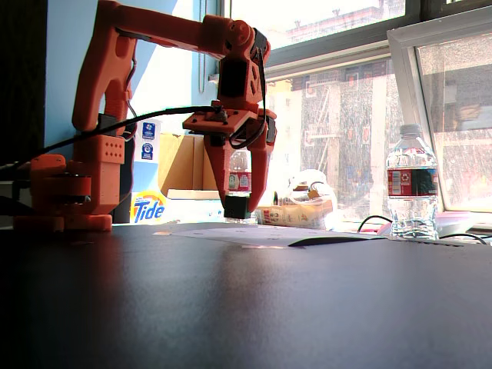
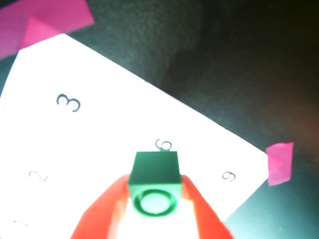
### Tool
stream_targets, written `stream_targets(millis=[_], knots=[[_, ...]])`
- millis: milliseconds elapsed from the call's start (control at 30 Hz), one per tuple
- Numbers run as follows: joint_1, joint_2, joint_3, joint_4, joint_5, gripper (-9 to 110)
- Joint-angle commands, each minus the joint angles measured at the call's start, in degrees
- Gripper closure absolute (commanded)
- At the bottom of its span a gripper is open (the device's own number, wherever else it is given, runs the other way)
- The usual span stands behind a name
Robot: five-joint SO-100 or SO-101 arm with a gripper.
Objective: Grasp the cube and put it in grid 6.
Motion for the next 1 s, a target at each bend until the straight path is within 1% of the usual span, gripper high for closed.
stream_targets(millis=[0,267,400,567,700,800,933,967], knots=[[0.0,0.4,-2.1,-0.3,-0.5,95],[0.0,-0.7,-1.4,-0.9,-0.7,91],[-0.1,-0.5,-1.6,-0.4,-1.2,84],[-0.2,-0.4,-1.8,0.4,-1.7,79],[0.1,-0.2,-2.4,1.0,-1.7,79],[0.5,0.4,-4.7,2.6,-1.7,80],[2.0,1.8,-10.0,7.3,-1.8,74],[2.5,2.5,-11.2,8.4,-2.1,74]])
